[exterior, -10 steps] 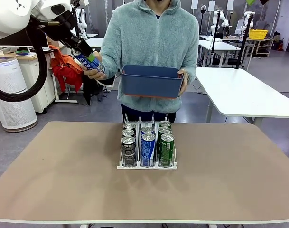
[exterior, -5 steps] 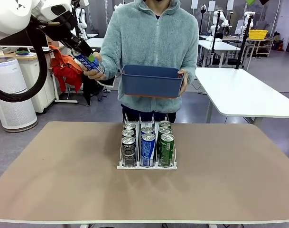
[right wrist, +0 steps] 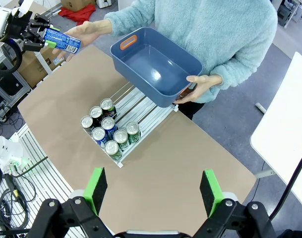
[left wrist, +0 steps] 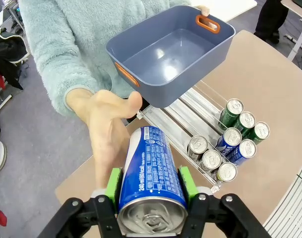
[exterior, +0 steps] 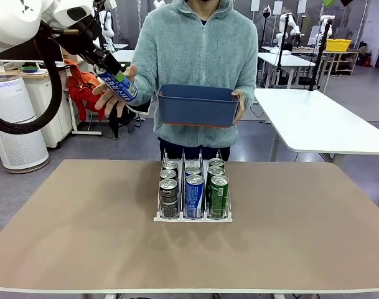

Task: Fill the beverage cans into the dispenser.
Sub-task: Place the picked Ionic drink in the line of the Automatic Can Dispenser with the same cans.

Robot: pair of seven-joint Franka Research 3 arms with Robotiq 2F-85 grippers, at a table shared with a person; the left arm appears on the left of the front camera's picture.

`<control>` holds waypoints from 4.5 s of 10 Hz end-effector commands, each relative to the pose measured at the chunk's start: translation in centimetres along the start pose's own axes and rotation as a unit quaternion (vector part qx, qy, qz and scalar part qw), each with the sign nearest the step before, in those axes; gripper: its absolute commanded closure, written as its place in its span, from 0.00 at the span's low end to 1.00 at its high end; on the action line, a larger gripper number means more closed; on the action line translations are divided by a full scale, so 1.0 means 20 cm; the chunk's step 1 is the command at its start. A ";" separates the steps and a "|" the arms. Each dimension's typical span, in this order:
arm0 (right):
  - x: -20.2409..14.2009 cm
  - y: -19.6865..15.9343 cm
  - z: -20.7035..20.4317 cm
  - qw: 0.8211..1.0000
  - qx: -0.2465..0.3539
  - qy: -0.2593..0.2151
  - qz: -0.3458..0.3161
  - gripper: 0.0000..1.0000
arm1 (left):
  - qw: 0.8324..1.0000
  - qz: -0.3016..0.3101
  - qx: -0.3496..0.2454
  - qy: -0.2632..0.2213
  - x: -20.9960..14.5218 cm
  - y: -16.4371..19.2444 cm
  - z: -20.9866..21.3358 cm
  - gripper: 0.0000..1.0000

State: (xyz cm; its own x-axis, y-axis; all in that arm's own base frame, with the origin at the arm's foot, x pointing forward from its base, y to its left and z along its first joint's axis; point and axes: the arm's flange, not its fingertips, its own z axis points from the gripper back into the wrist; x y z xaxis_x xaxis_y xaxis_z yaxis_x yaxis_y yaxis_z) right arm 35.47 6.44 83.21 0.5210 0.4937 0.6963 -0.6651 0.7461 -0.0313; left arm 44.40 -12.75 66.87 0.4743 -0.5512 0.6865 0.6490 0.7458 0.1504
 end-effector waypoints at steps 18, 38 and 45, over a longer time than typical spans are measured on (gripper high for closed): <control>-0.01 0.00 0.00 1.000 -0.002 0.000 0.001 0.00 | 0.996 0.018 -0.006 0.084 0.09 -0.57 -0.12 0.43; -0.01 0.00 0.00 1.000 -0.002 0.000 0.001 0.00 | 0.985 0.049 -0.088 0.142 -0.15 -1.26 -0.44 0.43; -0.01 0.00 0.00 1.000 -0.002 0.000 0.001 0.00 | 0.983 0.056 -0.046 0.171 -0.13 -1.34 -0.60 0.43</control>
State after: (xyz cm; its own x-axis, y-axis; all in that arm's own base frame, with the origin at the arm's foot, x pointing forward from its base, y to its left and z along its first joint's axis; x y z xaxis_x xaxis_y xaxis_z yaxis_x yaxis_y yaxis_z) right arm 35.46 6.44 83.22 0.5210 0.4937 0.6963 -0.6647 0.7464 -0.0319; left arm 32.07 -34.43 53.04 0.6888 -0.5970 0.4113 0.6569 0.7539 -0.0060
